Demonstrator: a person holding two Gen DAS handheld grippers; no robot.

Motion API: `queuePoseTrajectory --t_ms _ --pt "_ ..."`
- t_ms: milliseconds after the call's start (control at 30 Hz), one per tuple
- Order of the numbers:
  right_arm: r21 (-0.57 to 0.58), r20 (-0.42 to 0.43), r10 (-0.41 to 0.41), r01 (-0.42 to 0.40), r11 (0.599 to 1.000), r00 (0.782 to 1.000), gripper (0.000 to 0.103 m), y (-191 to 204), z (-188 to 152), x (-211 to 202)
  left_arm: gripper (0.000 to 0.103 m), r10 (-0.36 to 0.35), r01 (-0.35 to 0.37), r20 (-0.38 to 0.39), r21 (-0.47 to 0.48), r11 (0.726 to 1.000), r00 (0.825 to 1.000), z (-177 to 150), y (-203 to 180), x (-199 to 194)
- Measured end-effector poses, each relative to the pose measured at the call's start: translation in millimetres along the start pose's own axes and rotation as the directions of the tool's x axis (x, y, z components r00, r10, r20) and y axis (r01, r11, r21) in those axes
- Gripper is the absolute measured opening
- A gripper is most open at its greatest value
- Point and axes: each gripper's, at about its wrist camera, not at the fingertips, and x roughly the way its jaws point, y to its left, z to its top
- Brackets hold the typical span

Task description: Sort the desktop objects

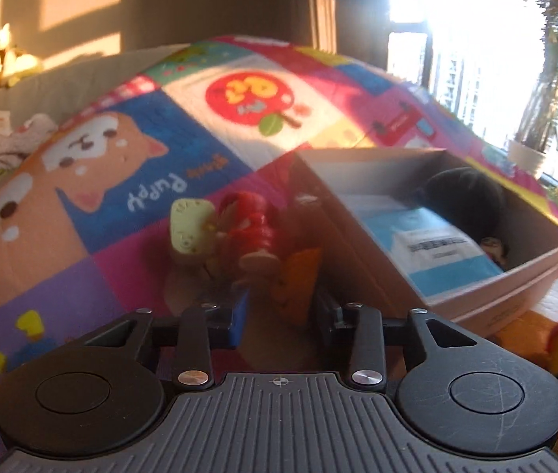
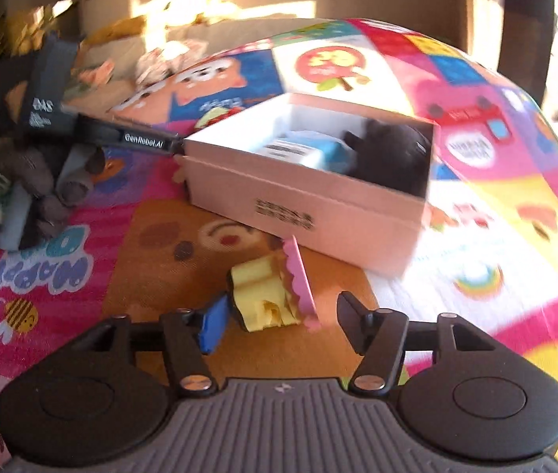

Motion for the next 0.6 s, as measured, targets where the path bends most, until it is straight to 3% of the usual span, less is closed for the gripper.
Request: queuePoseTrajectory --t_ms 133,167,200,233,400,600 --pt "0.089 0.004 0.011 -0.011 0.996 1.0 0.065 -12.3 -9.7 7.2 0.036 -0.005 0.005 -0.001 0.003 1.0 1.0 2.2 0.9 4.1" --pt "0.09 0.017 0.011 -0.012 0.996 1.0 0.067 -12.4 -10.8 6.9 0.032 0.004 -0.004 -0.003 0.006 1.0 1.0 3.1 0.5 4.9" --pt "0.092 0.021 0.012 -0.014 0.996 1.0 0.067 -11.8 -11.1 6.8 0.018 0.011 -0.011 -0.005 0.004 1.0 1.0 4.0 0.4 5.3" --pt "0.098 0.026 0.012 -0.014 0.995 1.0 0.067 -12.2 -11.9 5.8 0.016 0.017 -0.017 -0.011 -0.004 1.0 1.0 4.3 0.4 4.9" --pt "0.141 0.045 0.018 -0.024 0.99 0.999 0.07 -19.6 -15.1 4.1 0.015 0.052 -0.051 -0.003 0.038 0.998 0.999 -7.8 -7.5 -18.9" --pt "0.149 0.055 0.029 -0.037 0.988 0.998 0.074 -20.5 -15.5 2.7 0.016 0.015 -0.013 -0.031 0.07 0.997 0.999 -33.6 -24.6 -68.8"
